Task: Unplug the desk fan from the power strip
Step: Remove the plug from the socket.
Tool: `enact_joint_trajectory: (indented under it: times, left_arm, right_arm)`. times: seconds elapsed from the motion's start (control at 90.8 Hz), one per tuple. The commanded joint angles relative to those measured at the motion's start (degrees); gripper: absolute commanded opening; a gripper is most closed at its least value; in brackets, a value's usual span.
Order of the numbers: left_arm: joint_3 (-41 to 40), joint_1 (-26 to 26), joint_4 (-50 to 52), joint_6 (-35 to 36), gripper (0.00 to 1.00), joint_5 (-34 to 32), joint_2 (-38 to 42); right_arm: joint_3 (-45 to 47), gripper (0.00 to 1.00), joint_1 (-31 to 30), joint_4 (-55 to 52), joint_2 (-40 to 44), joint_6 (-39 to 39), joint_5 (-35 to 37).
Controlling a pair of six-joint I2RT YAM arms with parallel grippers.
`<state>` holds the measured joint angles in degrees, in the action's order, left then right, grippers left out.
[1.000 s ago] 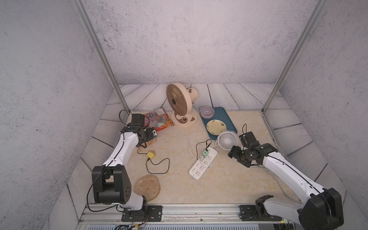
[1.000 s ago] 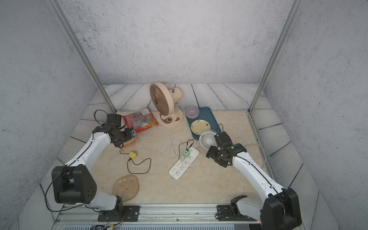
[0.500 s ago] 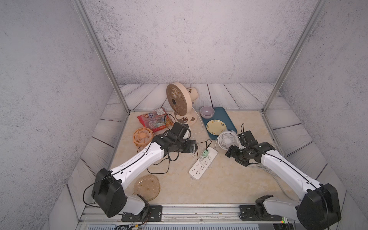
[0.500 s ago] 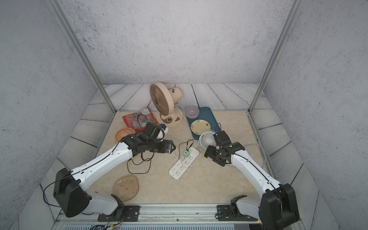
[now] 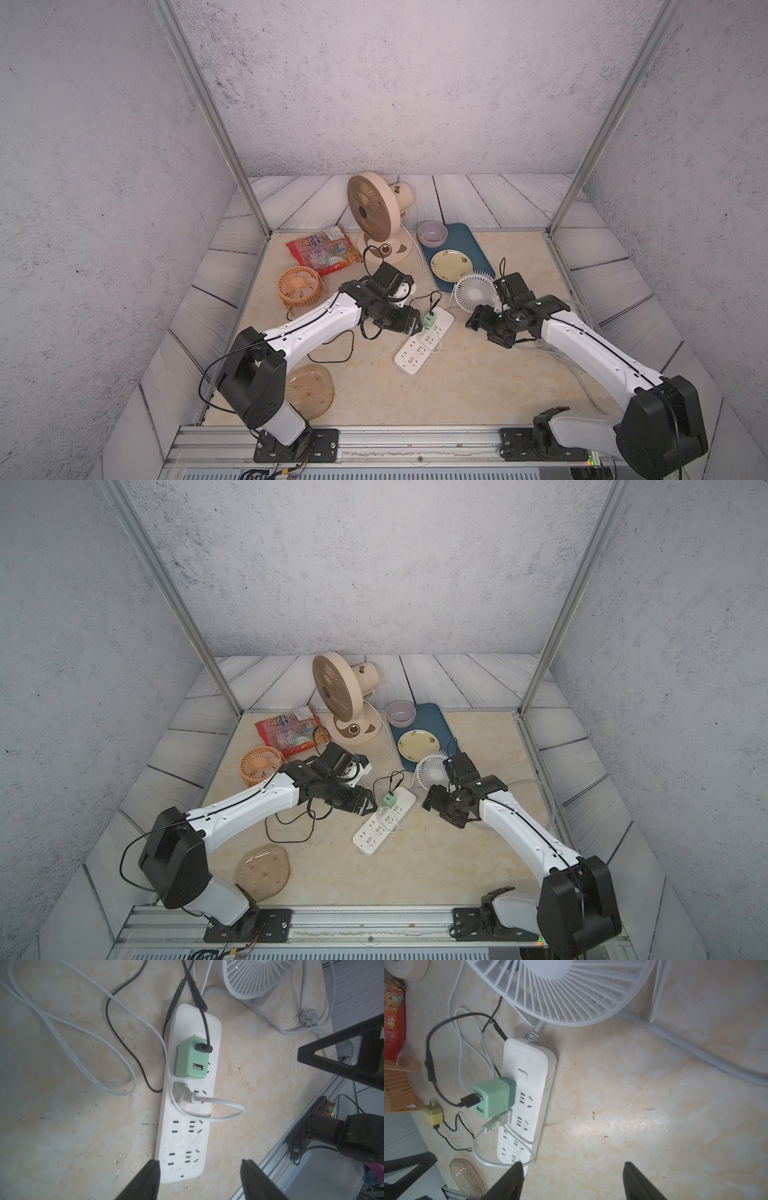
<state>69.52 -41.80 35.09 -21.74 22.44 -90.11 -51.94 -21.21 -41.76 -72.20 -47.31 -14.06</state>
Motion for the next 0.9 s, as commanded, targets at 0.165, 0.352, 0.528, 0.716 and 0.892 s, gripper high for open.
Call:
enact_joint_trajectory:
  times: [0.165,0.352,0.528,0.716,0.892]
  left_arm:
    - [8.64,-5.12,8.38,4.74,0.53,-7.72,-5.21]
    - [11.11,-5.64,8.67,5.43,0.52,-10.27,-7.78]
    - [16.15,-5.96,10.46,7.23,0.54,-11.42,-12.15]
    - [20.85,-6.47,13.66,9.26,0.51,-12.49,-17.11]
    - [21.02,-6.76,14.21,10.21,0.54,-13.16,-17.86]
  right_arm:
    - [2.55,0.75,-0.53,0.84,-1.03,-1.49,-2.9]
    - [3.5,0.75,-0.5,2.49,-1.57,-2.68,-3.84]
    - [3.43,0.75,-0.61,3.01,-2.78,-2.92,-4.27]
    - [3.3,0.75,-0.59,5.12,-4.3,-3.9,-5.58]
    - [2.48,0.75,-0.63,5.25,-4.93,-3.63,-5.71]
